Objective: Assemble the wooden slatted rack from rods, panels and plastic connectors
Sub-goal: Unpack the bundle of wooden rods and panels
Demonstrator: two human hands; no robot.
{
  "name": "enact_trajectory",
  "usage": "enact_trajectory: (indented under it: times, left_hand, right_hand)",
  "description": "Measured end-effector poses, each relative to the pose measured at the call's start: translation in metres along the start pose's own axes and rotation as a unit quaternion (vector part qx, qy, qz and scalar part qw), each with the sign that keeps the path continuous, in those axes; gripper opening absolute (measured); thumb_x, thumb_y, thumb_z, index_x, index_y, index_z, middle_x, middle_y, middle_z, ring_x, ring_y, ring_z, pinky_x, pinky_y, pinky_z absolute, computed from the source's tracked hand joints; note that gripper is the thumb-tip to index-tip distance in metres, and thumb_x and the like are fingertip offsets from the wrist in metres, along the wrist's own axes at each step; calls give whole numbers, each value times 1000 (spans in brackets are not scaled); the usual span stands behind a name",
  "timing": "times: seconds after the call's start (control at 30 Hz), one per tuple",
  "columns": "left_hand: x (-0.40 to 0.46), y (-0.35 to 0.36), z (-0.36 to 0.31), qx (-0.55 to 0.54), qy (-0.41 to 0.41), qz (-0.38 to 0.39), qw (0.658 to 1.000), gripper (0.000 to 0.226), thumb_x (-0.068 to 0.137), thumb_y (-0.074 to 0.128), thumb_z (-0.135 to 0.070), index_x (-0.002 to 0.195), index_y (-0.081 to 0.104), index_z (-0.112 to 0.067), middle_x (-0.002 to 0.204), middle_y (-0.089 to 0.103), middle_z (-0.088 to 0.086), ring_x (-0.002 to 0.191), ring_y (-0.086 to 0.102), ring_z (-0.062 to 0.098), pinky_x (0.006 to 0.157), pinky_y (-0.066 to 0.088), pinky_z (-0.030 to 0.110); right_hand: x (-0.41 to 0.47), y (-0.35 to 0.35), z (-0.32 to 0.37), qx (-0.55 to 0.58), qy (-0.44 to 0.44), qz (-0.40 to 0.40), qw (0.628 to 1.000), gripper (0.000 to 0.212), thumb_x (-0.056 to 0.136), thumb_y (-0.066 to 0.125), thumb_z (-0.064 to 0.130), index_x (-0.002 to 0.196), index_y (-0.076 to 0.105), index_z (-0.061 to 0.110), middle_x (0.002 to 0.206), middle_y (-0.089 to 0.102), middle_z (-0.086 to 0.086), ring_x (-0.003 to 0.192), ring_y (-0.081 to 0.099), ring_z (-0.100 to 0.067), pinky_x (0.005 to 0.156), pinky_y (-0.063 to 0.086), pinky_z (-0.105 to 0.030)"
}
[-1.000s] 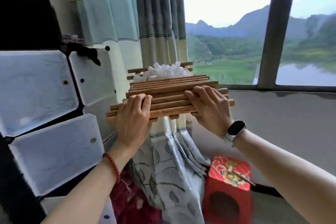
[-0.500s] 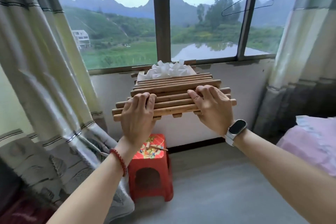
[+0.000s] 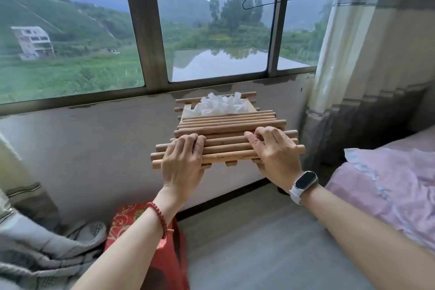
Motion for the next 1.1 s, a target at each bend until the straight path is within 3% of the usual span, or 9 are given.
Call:
enact_trajectory:
  times: [0.3, 0.53, 0.7, 0.87, 1.1]
  left_hand:
    - [32, 146, -22, -14, -15, 22, 1000, 44, 53, 81, -9, 95, 71, -6, 93, 69, 9, 81, 66, 28, 77, 53, 38]
    - [-17, 290, -48, 17, -55, 56, 997, 49, 52, 82, -8, 99, 70, -6, 95, 68, 11, 83, 65, 29, 78, 53, 39]
    - [-104, 405, -63, 16, -68, 99, 993, 54, 49, 87, -9, 100, 70, -5, 92, 68, 10, 82, 65, 29, 75, 54, 38]
    - [-221, 517, -71, 17, -67, 116, 991, 55, 43, 83, 2, 96, 71, -4, 91, 69, 11, 81, 67, 30, 72, 54, 38]
    - [-409, 672, -82, 8, -73, 175, 982, 61, 34, 79, 5, 95, 71, -3, 91, 68, 13, 81, 67, 30, 74, 54, 38]
  right_hand:
    - [-7, 135, -84, 20, -12, 4, 1000, 56, 48, 86, 12, 103, 73, 8, 89, 69, -14, 81, 68, -29, 71, 56, -39]
    - [-71, 276, -125, 67, -42, 12, 997, 49, 55, 76, 7, 104, 72, 9, 90, 68, -14, 82, 67, -30, 73, 56, -38]
    - [-160, 393, -117, 113, -32, 25, 993, 55, 49, 69, -6, 101, 73, 8, 89, 68, -12, 81, 67, -30, 74, 54, -36]
    - [-274, 518, -82, 133, -23, 66, 989, 67, 34, 71, -1, 101, 73, 8, 89, 68, -12, 81, 67, -30, 76, 54, -36]
    - [-450, 684, -13, 153, -9, 97, 983, 65, 36, 76, 3, 100, 73, 11, 89, 68, -11, 81, 67, -28, 70, 54, -34]
Point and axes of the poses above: each hand's wrist, its own x-axis towards the middle knuckle, its own y-axis out of the palm, z = x × y, the point moved 7 cm from there along x, towards the middle knuckle
